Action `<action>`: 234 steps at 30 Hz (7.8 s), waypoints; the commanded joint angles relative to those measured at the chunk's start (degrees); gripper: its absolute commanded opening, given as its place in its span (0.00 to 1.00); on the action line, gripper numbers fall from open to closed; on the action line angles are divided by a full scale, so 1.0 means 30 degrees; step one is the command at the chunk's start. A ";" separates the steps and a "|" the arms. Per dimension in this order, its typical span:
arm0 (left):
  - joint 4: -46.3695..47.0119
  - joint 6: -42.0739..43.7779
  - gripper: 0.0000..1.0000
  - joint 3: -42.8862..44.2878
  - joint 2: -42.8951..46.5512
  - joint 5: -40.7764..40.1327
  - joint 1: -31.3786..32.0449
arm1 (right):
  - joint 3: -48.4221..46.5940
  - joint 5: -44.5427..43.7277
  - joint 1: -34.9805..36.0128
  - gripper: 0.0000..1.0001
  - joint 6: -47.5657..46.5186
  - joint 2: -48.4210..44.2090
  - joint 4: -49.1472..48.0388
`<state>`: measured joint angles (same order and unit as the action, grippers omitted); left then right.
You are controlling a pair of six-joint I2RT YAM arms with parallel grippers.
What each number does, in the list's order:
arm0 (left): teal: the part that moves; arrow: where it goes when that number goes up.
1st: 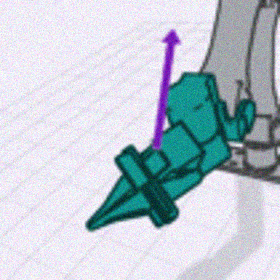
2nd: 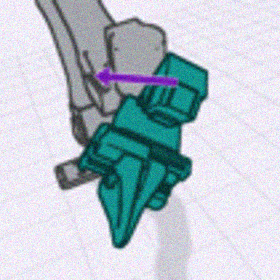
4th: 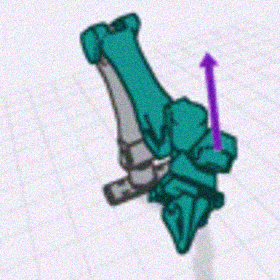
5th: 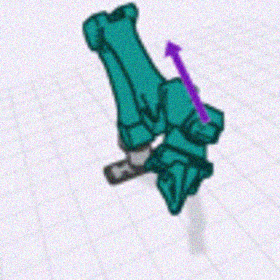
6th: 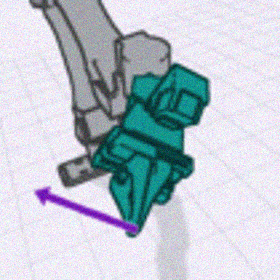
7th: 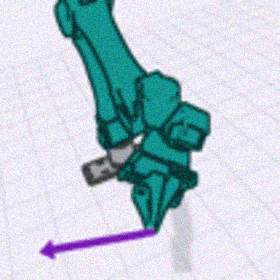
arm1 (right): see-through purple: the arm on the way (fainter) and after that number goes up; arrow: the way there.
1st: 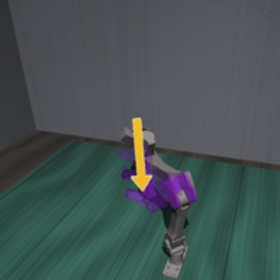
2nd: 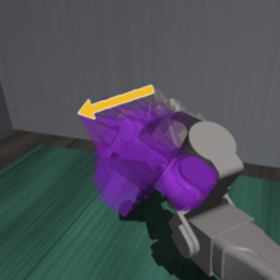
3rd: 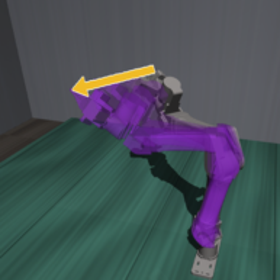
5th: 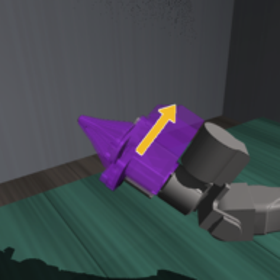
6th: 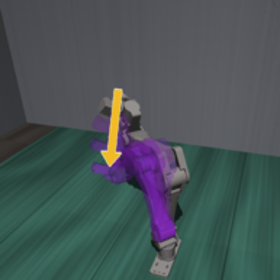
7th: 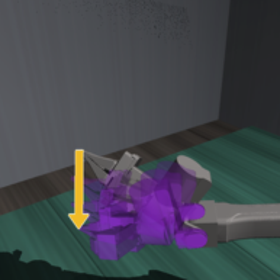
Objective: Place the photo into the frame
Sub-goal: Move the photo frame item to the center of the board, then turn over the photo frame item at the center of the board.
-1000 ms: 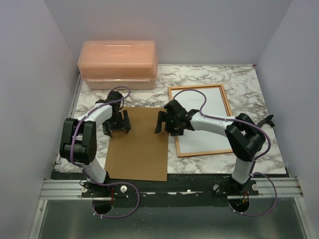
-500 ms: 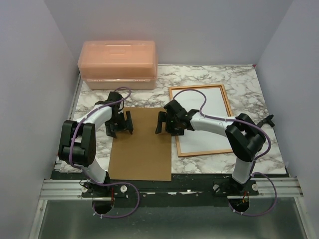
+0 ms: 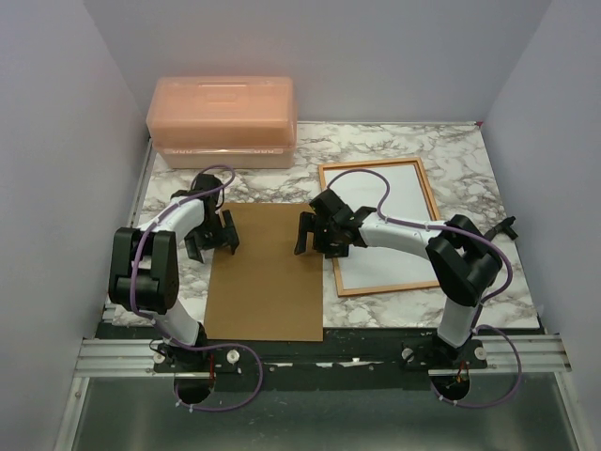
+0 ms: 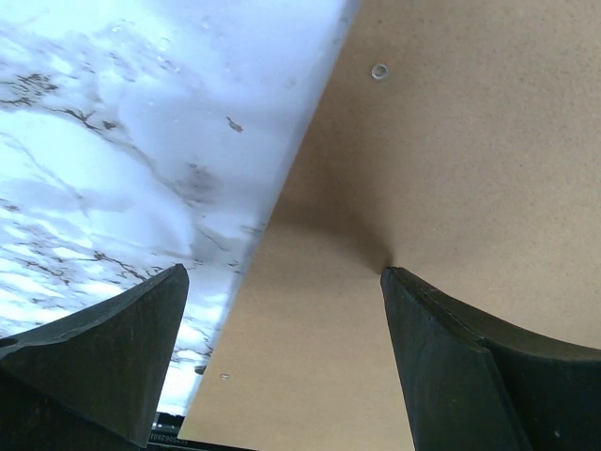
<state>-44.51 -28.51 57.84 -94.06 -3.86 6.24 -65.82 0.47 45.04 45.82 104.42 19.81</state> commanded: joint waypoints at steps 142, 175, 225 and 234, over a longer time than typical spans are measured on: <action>0.2229 -0.0871 0.99 0.4419 0.9875 0.9190 0.4189 | -1.5661 -0.3199 -0.2554 0.01 -0.4683 -0.2799 1.7640; 0.1790 -0.1248 0.98 0.4621 0.9862 0.9465 0.4189 | -1.7478 -0.1873 -0.1089 0.77 -0.5072 -0.2284 1.5714; 0.0843 -0.1687 0.14 0.4205 0.6979 0.9841 0.4271 | -0.8181 0.1395 -0.1707 0.88 -0.3245 -0.7160 0.8054; 0.0238 -0.1658 0.00 0.4699 0.7886 0.8678 0.4248 | -0.6241 0.2720 -0.2533 0.88 -0.3030 -0.7312 0.6799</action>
<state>-43.05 -35.99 69.19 -73.65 26.11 18.79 -86.91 6.63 38.87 36.14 83.57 43.66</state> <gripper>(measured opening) 0.051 0.881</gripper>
